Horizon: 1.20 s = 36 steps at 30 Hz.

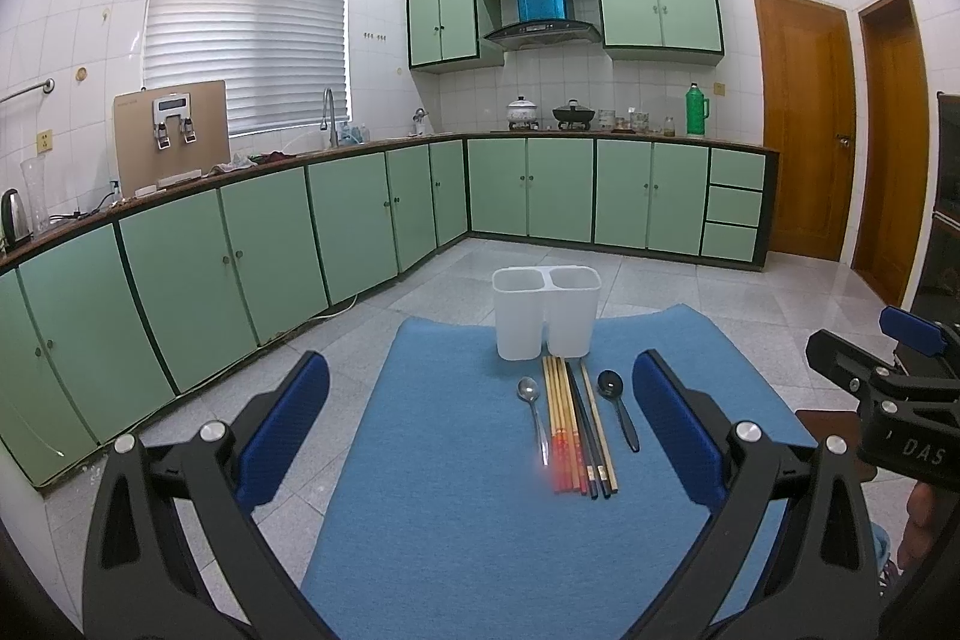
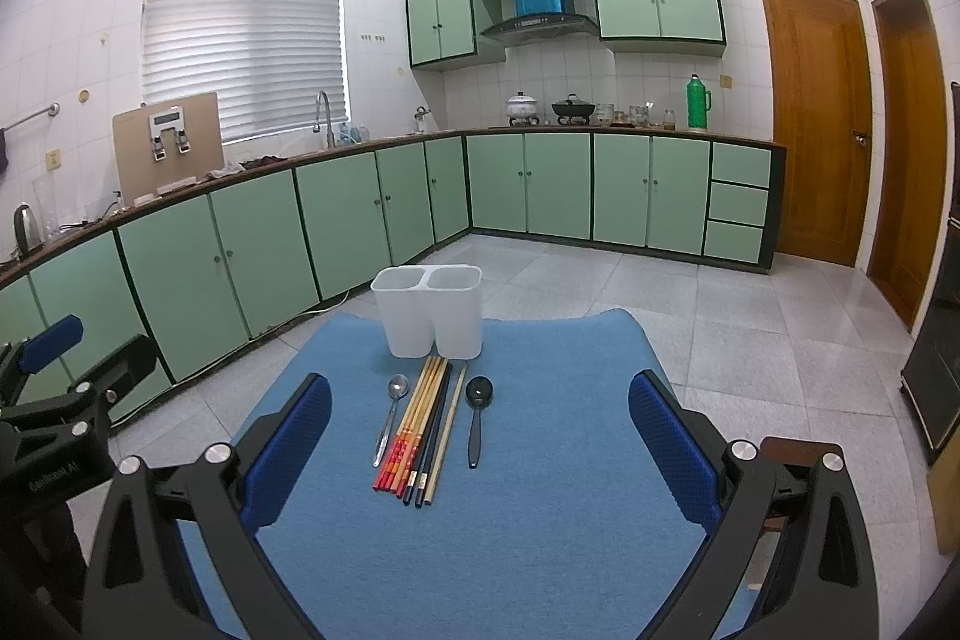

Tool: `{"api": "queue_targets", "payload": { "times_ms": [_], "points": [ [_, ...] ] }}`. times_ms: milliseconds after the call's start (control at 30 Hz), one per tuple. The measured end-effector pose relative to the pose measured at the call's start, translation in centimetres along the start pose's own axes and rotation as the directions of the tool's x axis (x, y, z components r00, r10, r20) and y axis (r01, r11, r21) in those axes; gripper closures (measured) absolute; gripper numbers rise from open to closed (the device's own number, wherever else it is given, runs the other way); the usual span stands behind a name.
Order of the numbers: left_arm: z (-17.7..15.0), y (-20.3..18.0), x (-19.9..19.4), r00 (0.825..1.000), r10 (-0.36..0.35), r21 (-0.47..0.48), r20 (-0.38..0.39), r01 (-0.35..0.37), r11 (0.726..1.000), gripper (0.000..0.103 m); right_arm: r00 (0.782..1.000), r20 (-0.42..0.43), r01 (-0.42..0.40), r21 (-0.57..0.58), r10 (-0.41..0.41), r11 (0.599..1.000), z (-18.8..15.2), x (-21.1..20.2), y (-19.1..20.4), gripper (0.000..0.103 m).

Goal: Organize utensils

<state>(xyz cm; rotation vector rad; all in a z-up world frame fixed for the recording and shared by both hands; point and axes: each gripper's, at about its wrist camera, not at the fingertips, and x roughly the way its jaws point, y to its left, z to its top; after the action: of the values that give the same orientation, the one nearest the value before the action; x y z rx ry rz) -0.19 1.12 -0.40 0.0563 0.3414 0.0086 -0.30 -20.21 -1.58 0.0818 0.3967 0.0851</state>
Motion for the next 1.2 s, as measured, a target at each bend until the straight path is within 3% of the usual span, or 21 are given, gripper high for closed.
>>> {"api": "queue_targets", "payload": {
  "times_ms": [400, 733, 900, 1200],
  "points": [
    [0.0, 0.0, 2.2, 1.0, 0.014, 0.013, -0.027, -0.014, 1.0, 0.005, 1.0, -0.022, 0.015, 0.005, -0.014, 1.0, 0.0, 2.6, -0.8, 0.006],
    [-0.6, 0.3, 10.1, 0.992, 0.066, 0.046, -0.109, -0.061, 0.997, 0.005, 0.992, -0.113, 0.054, -0.016, -0.055, 0.998, -0.5, 11.5, -1.8, 0.006],
    [-1.9, 1.1, 15.8, 0.976, 0.094, 0.057, -0.196, -0.084, 0.995, 0.005, 0.977, -0.21, 0.032, -0.004, -0.032, 0.999, -1.4, 17.8, -2.4, 0.006],
    [-5.0, 2.6, 23.8, 0.931, 0.117, 0.043, -0.345, -0.109, 0.993, 0.005, 0.928, -0.373, 0.016, 0.038, 0.0, 0.999, -3.4, 28.1, -2.7, 0.009]
  ]
}}
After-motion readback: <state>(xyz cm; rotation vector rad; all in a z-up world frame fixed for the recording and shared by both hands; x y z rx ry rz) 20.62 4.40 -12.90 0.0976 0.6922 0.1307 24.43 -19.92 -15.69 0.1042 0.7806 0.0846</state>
